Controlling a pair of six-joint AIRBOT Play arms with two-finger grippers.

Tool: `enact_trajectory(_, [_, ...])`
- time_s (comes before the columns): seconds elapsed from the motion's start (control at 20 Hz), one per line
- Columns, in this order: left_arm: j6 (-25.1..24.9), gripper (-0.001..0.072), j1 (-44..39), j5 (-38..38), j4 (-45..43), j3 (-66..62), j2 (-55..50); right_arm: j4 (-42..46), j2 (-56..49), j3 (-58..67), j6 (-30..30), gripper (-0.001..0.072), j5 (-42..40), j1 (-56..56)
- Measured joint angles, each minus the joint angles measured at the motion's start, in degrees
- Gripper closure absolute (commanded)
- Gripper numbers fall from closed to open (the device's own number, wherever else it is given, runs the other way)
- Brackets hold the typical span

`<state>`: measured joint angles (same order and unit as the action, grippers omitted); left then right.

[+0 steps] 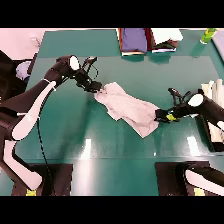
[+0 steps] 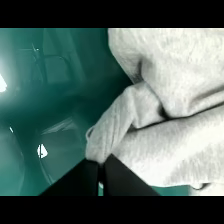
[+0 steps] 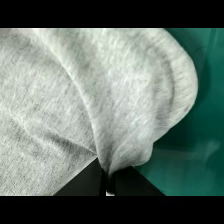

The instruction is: Fold the shirts.

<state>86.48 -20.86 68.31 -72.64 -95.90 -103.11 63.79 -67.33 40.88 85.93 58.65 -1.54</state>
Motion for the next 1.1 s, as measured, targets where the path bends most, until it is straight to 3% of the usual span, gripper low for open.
enact_trajectory(0.25, [0.00,0.0685,0.00,-0.52,-4.28,-0.17,5.84,5.35,3.32,8.33,-0.07,0.0700,1.18,-1.53])
enact_trajectory(0.85, [0.00,0.0685,-0.04,-11.26,-9.18,-0.28,51.98,9.09,21.55,48.70,-0.09,0.0700,16.02,0.61])
enact_trajectory(1.1, [0.02,0.0685,-0.04,-13.88,-9.01,-0.15,59.25,8.66,19.15,59.91,0.98,0.0700,23.28,0.66])
